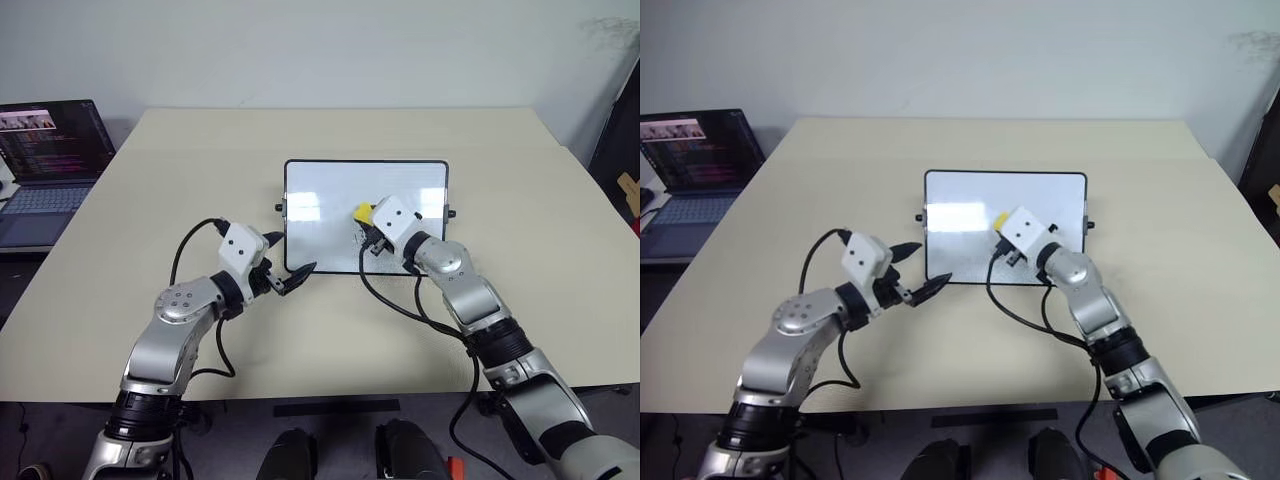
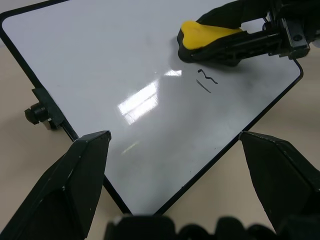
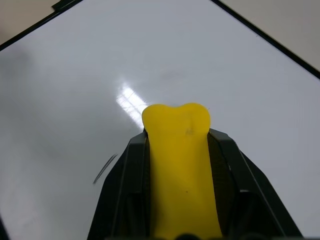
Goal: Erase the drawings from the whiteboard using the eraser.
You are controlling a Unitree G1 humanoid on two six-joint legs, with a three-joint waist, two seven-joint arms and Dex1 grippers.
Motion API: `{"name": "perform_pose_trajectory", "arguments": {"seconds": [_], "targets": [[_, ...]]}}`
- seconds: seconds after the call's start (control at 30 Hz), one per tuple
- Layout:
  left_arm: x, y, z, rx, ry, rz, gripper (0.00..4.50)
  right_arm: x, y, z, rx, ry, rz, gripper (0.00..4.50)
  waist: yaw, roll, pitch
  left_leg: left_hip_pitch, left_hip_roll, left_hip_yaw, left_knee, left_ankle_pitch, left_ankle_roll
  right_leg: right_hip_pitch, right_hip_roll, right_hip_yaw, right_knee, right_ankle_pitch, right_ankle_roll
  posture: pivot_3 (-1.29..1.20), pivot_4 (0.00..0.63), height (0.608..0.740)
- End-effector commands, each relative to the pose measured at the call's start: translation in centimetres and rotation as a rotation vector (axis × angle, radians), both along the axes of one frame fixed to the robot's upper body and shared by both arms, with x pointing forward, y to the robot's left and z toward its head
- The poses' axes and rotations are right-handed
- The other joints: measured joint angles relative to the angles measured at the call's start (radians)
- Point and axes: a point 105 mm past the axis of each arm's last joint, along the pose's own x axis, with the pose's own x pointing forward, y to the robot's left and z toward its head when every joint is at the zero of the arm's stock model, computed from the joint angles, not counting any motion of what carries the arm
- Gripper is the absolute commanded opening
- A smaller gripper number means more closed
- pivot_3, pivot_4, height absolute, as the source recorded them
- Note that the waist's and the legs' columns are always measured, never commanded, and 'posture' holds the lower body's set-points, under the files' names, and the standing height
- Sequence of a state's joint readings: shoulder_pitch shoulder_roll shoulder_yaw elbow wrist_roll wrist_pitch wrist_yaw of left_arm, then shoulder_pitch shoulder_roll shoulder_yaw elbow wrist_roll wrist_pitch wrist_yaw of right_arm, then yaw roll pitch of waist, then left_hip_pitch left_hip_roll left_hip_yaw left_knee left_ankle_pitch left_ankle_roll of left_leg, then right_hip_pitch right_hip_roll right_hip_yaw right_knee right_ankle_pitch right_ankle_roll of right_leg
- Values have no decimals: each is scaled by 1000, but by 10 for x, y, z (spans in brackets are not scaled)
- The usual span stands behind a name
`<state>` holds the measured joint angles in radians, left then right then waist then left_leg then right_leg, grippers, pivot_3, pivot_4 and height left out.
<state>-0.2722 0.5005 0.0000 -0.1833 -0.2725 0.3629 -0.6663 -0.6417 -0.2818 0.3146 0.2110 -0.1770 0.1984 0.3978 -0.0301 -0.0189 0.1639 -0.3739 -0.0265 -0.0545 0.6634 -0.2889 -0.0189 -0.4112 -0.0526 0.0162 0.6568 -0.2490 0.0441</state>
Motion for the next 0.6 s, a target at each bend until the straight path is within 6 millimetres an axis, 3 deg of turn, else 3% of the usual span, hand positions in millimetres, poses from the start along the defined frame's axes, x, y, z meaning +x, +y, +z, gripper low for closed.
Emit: {"name": "perform_pose_trajectory", "arguments": {"seconds": [0.03,0.17,0.27,0.47,0.6], "targets": [[1,-5,13,-2,-55,-23,4500,-12,1,-24,-94,45,46,1210,0,0,0,0,0,0,0,0,0,0,0,0,0,0,0,0,150,740],[5,-6,14,-1,-60,-28,4500,-26,1,-52,-202,111,92,1210,0,0,0,7,0,0,0,0,0,7,0,0,1,0,0,0,150,740],[8,-4,15,-3,-66,-22,4500,-24,-2,-54,-208,117,66,1209,-1,0,0,9,0,1,0,0,0,8,3,0,2,0,0,0,150,740],[9,-5,13,0,-67,-32,4500,4,-20,-8,-128,-34,-87,1209,-1,0,0,10,-1,1,1,1,0,8,3,1,4,0,0,0,150,740],[8,-6,11,0,-63,-38,4500,14,-36,7,-108,-92,-173,1206,3,0,0,9,-1,0,1,1,0,8,3,0,4,0,0,0,150,740]]}}
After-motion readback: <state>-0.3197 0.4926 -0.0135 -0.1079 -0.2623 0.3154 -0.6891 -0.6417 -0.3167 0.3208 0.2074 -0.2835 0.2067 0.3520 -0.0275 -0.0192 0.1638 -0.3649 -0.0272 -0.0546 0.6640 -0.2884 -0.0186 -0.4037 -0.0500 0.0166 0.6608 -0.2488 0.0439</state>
